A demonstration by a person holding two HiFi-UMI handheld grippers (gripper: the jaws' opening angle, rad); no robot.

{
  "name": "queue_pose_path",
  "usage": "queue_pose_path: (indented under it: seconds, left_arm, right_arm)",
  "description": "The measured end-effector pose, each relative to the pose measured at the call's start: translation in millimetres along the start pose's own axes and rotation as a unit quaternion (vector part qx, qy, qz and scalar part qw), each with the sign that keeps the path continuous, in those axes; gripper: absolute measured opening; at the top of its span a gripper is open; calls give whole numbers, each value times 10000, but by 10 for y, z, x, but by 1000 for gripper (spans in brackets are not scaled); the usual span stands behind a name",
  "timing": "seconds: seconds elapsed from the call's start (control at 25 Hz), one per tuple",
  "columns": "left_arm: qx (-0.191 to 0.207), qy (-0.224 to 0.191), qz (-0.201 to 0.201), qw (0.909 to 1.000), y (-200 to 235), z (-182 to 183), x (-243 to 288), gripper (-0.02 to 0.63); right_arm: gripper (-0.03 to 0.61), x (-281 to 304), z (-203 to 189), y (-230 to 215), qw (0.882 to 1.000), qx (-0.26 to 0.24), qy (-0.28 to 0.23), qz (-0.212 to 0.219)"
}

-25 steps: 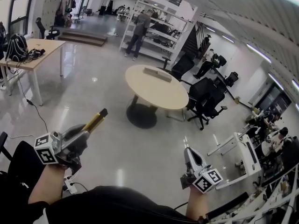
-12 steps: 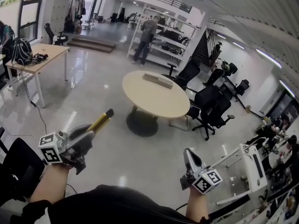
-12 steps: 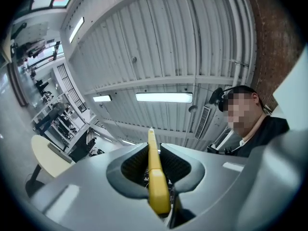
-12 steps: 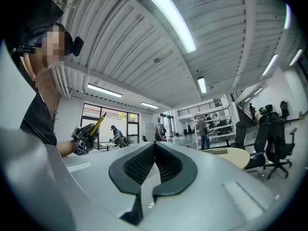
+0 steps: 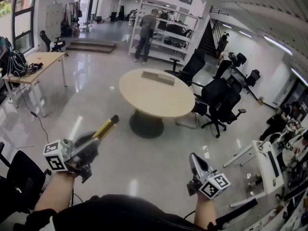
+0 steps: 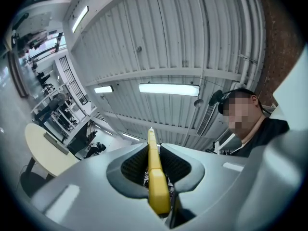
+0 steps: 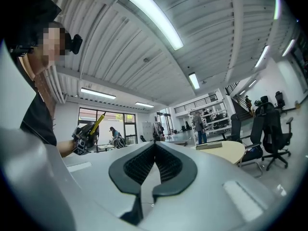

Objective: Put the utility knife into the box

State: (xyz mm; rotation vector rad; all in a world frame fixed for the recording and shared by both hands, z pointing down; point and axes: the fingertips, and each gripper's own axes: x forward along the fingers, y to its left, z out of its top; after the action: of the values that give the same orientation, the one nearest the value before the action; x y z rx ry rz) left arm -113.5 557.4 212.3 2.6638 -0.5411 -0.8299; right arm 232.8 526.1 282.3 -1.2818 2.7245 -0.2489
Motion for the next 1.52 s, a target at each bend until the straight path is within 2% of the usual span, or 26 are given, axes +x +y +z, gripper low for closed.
queue_pose_path:
  seconds: [0.16, 0.32, 0.6, 0.8, 1.0, 1.28, 1.36, 1.52]
  left_arm:
    - [-177, -10, -68, 9998, 359, 57, -17, 72]
    - [-325, -37, -314, 9990, 894, 236, -50, 72]
    - [-410, -10, -684, 9968, 2123, 952, -105, 72]
    - [-489, 43, -643, 9967, 3072, 1428, -170, 72]
    - [-634, 57, -583, 9963, 3342, 1378, -233, 73]
    - [-750, 140, -423, 9962, 3426, 1332, -238, 72]
    - [-714, 149, -347, 9967, 3613, 1230, -43, 72]
    - [-401, 61, -172, 9990, 3996, 1032, 637, 72]
  right_arm:
    - [15, 258, -5, -43, 9999, -31, 61, -120]
    - [15, 659, 27, -54, 9990, -250, 87, -362]
    - [15, 1862, 183, -7, 9967, -410, -92, -701]
    - [15, 2836, 183, -25, 9962, -463, -16, -743]
    - [15, 2976, -13, -94, 9956, -373, 176, -846]
    - [15, 3033, -2, -185, 9961, -194, 127, -850]
    - [15, 3162, -41, -500, 9972, -87, 91, -742]
    - [15, 3427, 42, -1477, 9990, -55, -7, -442]
